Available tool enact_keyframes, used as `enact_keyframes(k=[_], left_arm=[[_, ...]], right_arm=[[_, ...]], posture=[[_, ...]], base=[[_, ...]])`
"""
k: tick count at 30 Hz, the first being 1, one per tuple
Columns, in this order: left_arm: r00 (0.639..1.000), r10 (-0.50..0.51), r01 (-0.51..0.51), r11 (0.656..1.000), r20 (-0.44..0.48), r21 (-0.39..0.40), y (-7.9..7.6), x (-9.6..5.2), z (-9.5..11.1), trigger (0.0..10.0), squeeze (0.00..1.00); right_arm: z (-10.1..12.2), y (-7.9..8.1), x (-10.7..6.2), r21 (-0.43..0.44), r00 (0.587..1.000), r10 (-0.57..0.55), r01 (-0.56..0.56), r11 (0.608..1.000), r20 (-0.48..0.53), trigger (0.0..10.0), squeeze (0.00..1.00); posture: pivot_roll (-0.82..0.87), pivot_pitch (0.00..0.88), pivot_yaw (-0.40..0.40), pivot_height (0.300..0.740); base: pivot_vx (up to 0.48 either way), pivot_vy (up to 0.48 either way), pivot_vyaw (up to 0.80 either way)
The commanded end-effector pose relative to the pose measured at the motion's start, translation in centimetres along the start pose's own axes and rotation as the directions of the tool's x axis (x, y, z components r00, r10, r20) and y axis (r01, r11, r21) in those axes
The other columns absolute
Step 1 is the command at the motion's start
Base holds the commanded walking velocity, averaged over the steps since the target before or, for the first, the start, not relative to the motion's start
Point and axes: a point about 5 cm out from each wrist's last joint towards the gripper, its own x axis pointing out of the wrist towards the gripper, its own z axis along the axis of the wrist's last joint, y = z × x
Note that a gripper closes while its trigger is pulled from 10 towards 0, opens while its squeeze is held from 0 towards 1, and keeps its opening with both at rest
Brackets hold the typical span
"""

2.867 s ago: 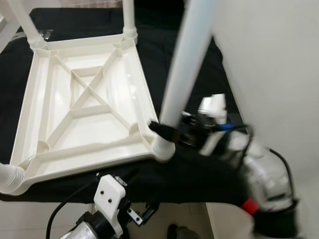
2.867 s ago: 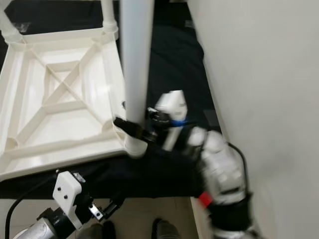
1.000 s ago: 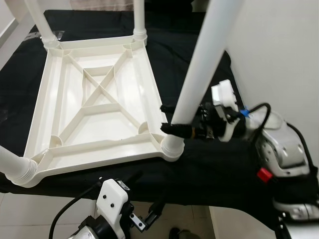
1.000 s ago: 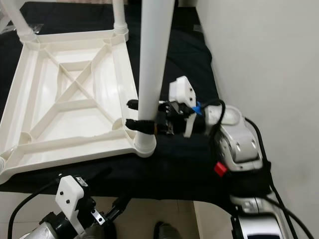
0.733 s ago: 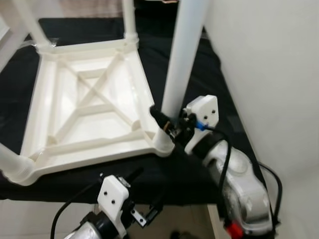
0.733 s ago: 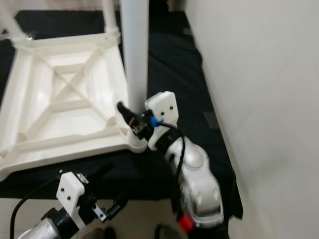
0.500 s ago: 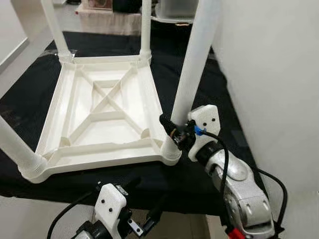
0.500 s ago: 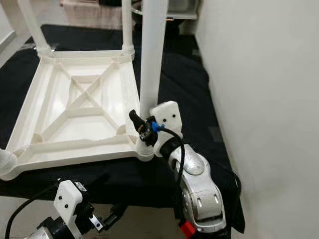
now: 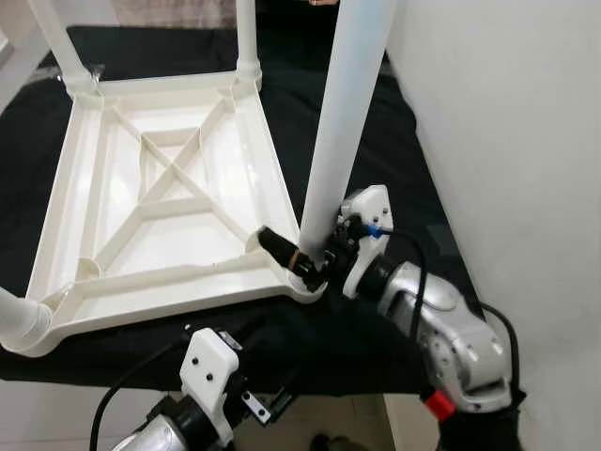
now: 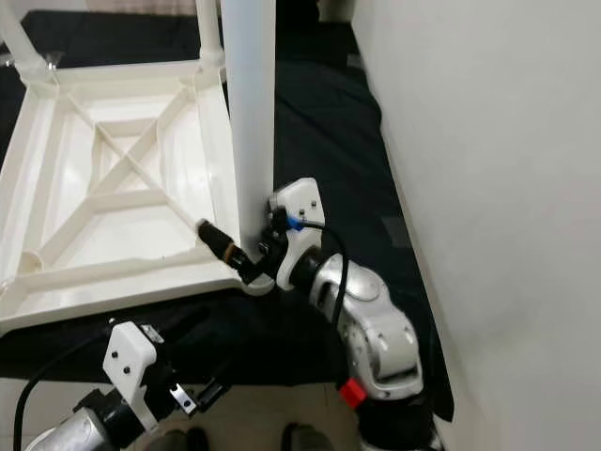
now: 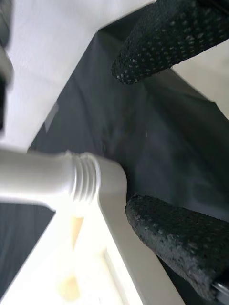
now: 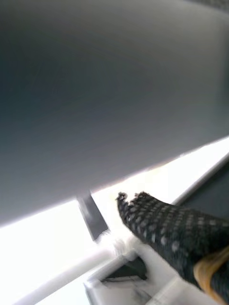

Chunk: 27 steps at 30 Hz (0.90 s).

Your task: Building children table

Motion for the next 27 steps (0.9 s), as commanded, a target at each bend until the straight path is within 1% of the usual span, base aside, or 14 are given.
enact_keyframes(k=[1, 2, 3, 5, 6, 9, 11, 14, 15, 24, 25, 27], left_arm=[[1.0, -0.004, 0.003, 1.0, -0.026, -0.024, -0.2, -0.2, -0.6, 10.0, 0.0], [1.0, -0.004, 0.003, 1.0, -0.026, -0.023, -0.2, -0.2, -0.6, 10.0, 0.0], [1.0, -0.004, 0.003, 1.0, -0.026, -0.023, -0.2, -0.2, -0.6, 10.0, 0.0], [1.0, -0.004, 0.003, 1.0, -0.027, -0.023, -0.3, -0.2, -0.6, 10.0, 0.0], [1.0, -0.004, 0.003, 1.0, -0.027, -0.023, -0.3, -0.2, -0.6, 10.0, 0.0], [1.0, -0.007, 0.006, 1.0, -0.027, -0.027, -0.3, -0.3, -0.5, 10.0, 0.0], [1.0, -0.007, 0.006, 1.0, -0.027, -0.027, -0.3, -0.3, -0.5, 10.0, 0.0], [1.0, -0.009, 0.008, 1.0, -0.027, -0.029, -0.4, -0.3, -0.5, 10.0, 0.0], [1.0, -0.01, 0.01, 0.999, -0.027, -0.03, -0.5, -0.3, -0.5, 10.0, 0.0], [1.0, -0.012, 0.011, 0.999, -0.025, -0.032, -0.5, -0.3, -0.4, 10.0, 0.0], [1.0, -0.011, 0.011, 0.999, -0.024, -0.032, -0.5, -0.3, -0.5, 10.0, 0.0], [1.0, -0.009, 0.008, 1.0, -0.023, -0.03, -0.6, -0.2, -0.5, 10.0, 0.0]], right_arm=[[-0.3, 0.1, -0.9, 0.0, 0.979, 0.203, -0.203, 0.979, -0.025, 10.0, 0.0], [-0.2, -0.3, -1.2, 0.0, 0.97, 0.24, -0.24, 0.971, -0.049, 10.0, 0.0], [-0.2, -0.3, -1.2, 0.0, 0.97, 0.24, -0.24, 0.971, -0.049, 10.0, 0.0], [0.4, -1.7, -1.5, -0.031, 0.961, 0.265, -0.268, 0.963, -0.084, 10.0, 0.0], [0.4, -1.7, -1.5, -0.031, 0.961, 0.265, -0.268, 0.963, -0.084, 10.0, 0.0], [2.0, -3.1, -0.7, -0.084, 0.951, 0.303, -0.307, 0.948, -0.065, 10.0, 0.0], [2.0, -3.1, -0.7, -0.084, 0.951, 0.303, -0.307, 0.948, -0.065, 10.0, 0.0], [2.8, -3.7, -0.5, -0.106, 0.943, 0.329, -0.333, 0.937, -0.051, 10.0, 0.0], [2.9, -3.9, -0.8, -0.107, 0.937, 0.343, -0.348, 0.932, -0.058, 0.0, 0.0], [3.0, -4.5, -2.1, -0.122, 0.914, 0.393, -0.404, 0.907, -0.102, 0.0, 0.0], [2.9, -4.7, -2.3, -0.123, 0.909, 0.401, -0.413, 0.902, -0.11, 0.0, 0.0], [2.4, -4.5, -2.8, -0.117, 0.902, 0.413, -0.426, 0.897, -0.125, 0.0, 0.0]], posture=[[0.0, 0.229, -0.052, 0.74], [0.0, 0.229, -0.052, 0.74], [0.0, 0.229, -0.052, 0.74], [0.01, 0.231, -0.051, 0.74], [0.01, 0.231, -0.051, 0.74], [0.01, 0.247, -0.042, 0.74], [0.01, 0.247, -0.042, 0.74], [0.02, 0.25, -0.039, 0.74], [0.02, 0.25, -0.042, 0.74], [0.02, 0.241, -0.055, 0.74], [0.02, 0.233, -0.057, 0.74], [0.02, 0.233, -0.057, 0.74]], base=[[0.0, 0.0, 0.0], [0.0, 0.0, 0.0], [0.0, 0.0, 0.0], [0.0, 0.0, 0.0], [0.0, 0.0, 0.0], [0.0, 0.0, 0.0], [0.0, 0.0, 0.0], [0.0, 0.0, 0.0], [0.0, 0.0, 0.0], [0.0, 0.0, 0.0], [0.0, 0.0, 0.0], [0.0, 0.0, 0.0]])
